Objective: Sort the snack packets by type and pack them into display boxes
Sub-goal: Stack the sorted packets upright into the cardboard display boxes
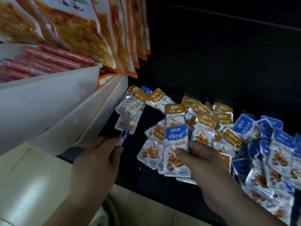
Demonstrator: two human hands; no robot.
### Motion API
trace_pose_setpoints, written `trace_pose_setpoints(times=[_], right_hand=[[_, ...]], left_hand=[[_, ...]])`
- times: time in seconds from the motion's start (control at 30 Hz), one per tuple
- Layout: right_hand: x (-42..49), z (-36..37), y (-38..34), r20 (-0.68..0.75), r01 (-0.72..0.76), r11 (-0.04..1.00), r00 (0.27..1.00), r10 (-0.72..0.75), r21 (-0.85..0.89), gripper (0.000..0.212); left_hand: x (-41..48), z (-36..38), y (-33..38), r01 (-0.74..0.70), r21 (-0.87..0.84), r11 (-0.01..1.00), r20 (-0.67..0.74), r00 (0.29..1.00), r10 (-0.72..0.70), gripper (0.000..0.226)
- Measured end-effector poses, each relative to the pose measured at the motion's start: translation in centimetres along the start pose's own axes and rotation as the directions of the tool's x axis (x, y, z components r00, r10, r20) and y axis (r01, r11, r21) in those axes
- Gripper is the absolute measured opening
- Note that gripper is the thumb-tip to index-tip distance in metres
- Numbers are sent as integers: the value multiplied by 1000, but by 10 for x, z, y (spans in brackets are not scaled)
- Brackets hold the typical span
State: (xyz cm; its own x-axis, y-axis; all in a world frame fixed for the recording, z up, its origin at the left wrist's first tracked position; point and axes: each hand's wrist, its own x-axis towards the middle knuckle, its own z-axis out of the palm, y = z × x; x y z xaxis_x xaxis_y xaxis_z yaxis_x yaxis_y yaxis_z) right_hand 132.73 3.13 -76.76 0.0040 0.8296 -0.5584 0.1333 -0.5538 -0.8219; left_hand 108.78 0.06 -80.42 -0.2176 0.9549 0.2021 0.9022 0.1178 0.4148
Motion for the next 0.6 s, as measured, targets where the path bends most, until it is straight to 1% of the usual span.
trace_pose_setpoints(times=[0.07,0.1,0.13,0.2,0.23,0.27,0.3,0.33,0.37,0.4,0.43,0.53,0.6], right_hand=[[-1,-3,1,5,2,1000,1000,-2,-19,16],[-1,-4,2,2,11,999,1000,-11,-30,18],[-2,-5,0,-7,13,999,1000,-14,-31,19],[-1,-10,-2,-40,11,1000,999,-12,-22,19],[-1,-13,-2,-68,20,1000,997,-21,-18,15],[-2,-16,-3,-103,39,999,994,-41,-23,9],[-1,-20,-2,-142,57,997,988,-63,-46,11],[-1,-24,-2,-175,69,996,981,-79,-64,20],[-2,-28,-2,-205,74,995,975,-85,-62,25],[-4,-31,-3,-233,75,996,969,-86,-54,26],[-5,-33,-4,-256,62,997,964,-70,-40,25],[-7,-42,-4,-300,16,1000,954,-21,-20,20],[-6,-48,-1,-291,1,1000,957,-5,-16,17]], left_hand=[[6,-6,13,63,-140,988,27,998,-59,19],[7,-10,23,98,-243,965,31,995,-93,17],[8,-10,31,143,-372,917,45,990,-137,15],[9,-9,47,293,-610,736,151,955,-255,9],[10,-7,52,363,-683,634,213,929,-302,7],[10,-2,55,423,-726,543,268,900,-343,6],[9,3,58,476,-749,460,318,868,-380,8],[8,8,61,516,-760,395,363,841,-401,9],[8,14,64,543,-758,361,397,824,-405,10],[7,19,69,559,-746,361,420,816,-397,11],[7,23,72,566,-727,389,431,817,-385,10],[8,34,72,568,-631,528,430,823,-372,12],[6,34,68,573,-585,574,417,820,-393,18]])
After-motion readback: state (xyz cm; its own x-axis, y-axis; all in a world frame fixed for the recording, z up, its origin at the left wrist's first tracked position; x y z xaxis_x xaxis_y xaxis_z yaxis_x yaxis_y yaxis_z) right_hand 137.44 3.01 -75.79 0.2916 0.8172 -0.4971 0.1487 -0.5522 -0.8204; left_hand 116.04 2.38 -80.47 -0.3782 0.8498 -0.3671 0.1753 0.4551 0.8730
